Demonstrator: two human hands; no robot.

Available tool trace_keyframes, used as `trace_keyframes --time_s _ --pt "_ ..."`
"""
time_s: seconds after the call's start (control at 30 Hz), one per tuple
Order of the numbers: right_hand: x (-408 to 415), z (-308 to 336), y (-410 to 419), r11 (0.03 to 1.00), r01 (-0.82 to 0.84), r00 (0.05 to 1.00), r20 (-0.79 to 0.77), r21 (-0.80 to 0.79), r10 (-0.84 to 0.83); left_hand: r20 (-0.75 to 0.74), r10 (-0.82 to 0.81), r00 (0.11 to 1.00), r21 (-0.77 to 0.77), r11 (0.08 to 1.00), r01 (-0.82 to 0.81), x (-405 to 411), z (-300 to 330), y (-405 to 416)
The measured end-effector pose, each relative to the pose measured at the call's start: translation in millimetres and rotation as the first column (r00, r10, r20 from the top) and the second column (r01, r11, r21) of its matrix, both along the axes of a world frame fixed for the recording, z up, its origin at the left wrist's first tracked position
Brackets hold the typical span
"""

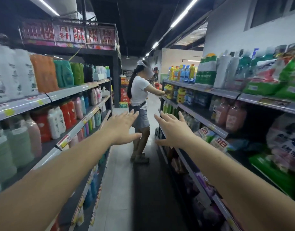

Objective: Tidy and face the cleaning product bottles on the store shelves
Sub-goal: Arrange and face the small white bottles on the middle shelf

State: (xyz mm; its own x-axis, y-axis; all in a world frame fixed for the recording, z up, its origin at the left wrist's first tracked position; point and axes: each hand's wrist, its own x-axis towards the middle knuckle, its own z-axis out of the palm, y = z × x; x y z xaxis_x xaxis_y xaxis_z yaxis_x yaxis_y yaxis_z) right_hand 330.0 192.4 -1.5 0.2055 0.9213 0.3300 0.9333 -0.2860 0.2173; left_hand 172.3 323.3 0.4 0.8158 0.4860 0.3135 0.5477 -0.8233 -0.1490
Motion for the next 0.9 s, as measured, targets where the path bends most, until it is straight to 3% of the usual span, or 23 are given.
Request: trace_keyframes --time_s 0.27,0.77,0.9 --pt "112 -26 96 0.999 0.041 0.999 -0.025 -0.015 -0.041 -0.031 -0.072 0.997 -0.037 0.997 0.071 113 -32 99" --pt "344 -21 255 0.978 0.165 0.986 0.039 -0.129 -0.162 -0.121 -0.233 0.965 0.078 0.967 0.243 380 -12 277" --pt "394 -31 293 0.968 0.211 0.977 0.044 -0.137 -0.207 -0.128 -0.291 0.948 0.02 0.955 0.296 436 -24 323"
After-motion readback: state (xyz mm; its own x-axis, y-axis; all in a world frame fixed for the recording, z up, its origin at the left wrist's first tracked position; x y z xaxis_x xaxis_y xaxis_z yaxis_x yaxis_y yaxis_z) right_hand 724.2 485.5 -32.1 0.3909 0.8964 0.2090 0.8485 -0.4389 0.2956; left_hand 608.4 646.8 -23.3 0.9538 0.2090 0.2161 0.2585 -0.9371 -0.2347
